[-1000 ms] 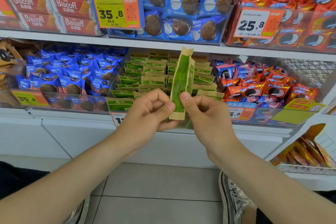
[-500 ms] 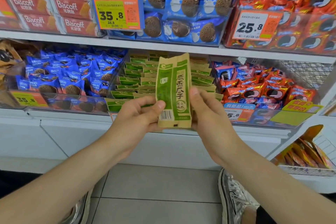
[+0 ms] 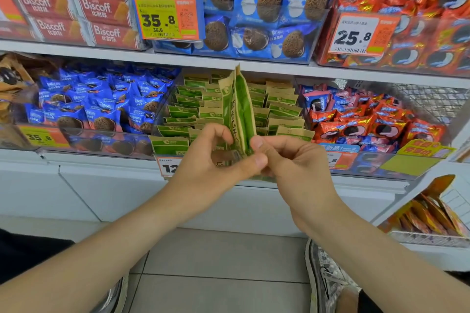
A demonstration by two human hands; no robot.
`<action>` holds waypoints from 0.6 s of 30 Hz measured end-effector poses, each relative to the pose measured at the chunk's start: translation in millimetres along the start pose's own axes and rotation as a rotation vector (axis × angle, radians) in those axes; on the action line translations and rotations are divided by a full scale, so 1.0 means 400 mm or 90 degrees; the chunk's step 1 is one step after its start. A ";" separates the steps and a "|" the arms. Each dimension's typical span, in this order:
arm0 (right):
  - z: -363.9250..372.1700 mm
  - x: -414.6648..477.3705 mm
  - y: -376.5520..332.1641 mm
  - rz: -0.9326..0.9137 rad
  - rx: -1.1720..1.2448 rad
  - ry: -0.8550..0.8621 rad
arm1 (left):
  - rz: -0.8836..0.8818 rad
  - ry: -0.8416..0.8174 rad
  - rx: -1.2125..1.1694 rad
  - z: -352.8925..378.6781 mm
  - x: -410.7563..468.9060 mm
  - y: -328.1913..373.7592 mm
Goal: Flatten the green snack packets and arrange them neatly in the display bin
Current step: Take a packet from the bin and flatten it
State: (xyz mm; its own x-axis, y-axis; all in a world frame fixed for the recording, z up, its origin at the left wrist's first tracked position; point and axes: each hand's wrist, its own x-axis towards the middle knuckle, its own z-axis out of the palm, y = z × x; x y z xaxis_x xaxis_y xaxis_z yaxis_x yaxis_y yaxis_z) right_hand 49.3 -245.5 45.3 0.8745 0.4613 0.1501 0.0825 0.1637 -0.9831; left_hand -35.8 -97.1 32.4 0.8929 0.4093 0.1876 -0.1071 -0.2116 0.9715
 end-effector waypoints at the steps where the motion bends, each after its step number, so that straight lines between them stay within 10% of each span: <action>1: 0.000 -0.003 -0.002 0.027 0.026 -0.016 | -0.012 -0.015 0.007 0.002 -0.003 -0.002; 12: -0.020 0.006 -0.014 0.185 0.115 -0.102 | -0.147 -0.151 -0.259 -0.017 0.001 -0.001; 18: -0.042 0.023 -0.045 0.125 -0.222 -0.312 | -0.113 0.018 -0.152 -0.009 0.018 0.020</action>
State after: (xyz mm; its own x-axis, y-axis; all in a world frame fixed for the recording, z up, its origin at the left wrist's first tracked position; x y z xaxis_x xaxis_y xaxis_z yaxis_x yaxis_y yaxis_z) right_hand 64.0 -258.8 62.5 0.5752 0.8134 -0.0866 0.1662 -0.2199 -0.9613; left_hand -31.7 -92.8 42.2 0.8946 0.4467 0.0120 -0.0531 0.0795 0.9954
